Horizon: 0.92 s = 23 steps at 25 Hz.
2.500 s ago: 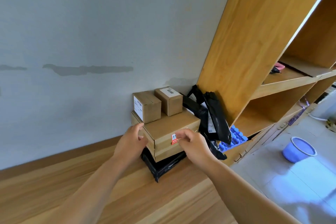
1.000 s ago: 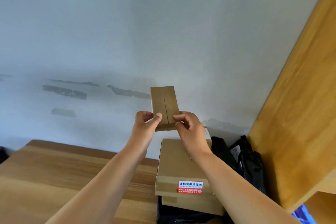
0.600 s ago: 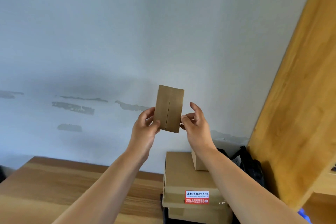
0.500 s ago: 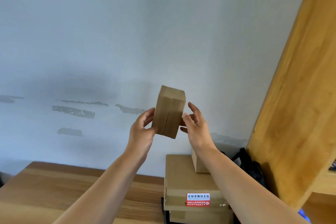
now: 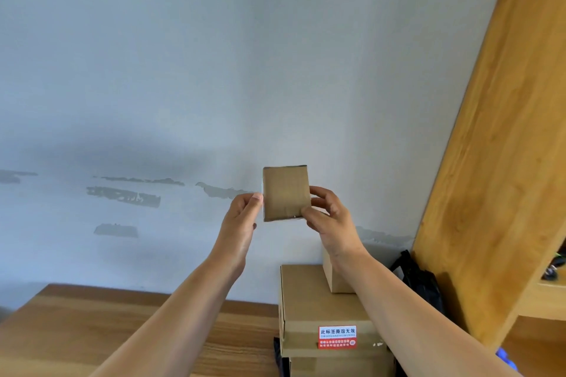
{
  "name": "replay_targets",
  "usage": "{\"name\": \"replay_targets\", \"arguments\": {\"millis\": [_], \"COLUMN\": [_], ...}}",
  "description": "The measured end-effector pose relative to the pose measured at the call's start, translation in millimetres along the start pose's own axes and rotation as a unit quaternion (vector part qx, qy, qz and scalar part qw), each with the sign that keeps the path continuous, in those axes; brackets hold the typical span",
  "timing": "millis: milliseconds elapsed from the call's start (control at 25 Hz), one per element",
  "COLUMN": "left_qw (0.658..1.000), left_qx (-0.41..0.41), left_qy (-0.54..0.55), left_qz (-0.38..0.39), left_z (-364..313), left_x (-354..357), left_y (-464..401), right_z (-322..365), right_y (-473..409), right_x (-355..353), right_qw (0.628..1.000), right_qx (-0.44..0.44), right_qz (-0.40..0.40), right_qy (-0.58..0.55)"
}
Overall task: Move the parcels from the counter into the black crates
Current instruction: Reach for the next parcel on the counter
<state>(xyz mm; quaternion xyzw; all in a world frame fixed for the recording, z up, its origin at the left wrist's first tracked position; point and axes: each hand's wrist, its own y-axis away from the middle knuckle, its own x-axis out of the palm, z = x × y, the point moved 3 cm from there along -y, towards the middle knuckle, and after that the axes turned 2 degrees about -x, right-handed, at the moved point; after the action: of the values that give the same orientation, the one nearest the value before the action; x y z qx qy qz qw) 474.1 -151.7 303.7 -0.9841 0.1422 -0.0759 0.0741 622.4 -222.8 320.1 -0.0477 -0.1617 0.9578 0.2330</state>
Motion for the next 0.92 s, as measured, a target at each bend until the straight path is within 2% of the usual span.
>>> {"name": "replay_targets", "arguments": {"millis": [280,600,920], "left_qw": [0.996,0.998,0.999], "left_qx": [0.002,0.059,0.003], "left_qy": [0.08,0.015,0.034], "left_qz": [0.03,-0.011,0.04], "left_z": [-6.0,-6.6,-10.2], "left_x": [1.3,-0.5,0.3], "left_y": [3.3,0.7,5.3], "right_z": [-9.7,-7.8,-16.6], "right_y": [4.6,5.5,2.2], "right_x": [-0.1,2.1,-2.8], "right_qw": [1.0,0.999,0.999], "right_qx": [-0.014,-0.019,0.019], "right_qz": [-0.01,-0.011,-0.046], "right_qy": [-0.005,-0.038,-0.001]}}
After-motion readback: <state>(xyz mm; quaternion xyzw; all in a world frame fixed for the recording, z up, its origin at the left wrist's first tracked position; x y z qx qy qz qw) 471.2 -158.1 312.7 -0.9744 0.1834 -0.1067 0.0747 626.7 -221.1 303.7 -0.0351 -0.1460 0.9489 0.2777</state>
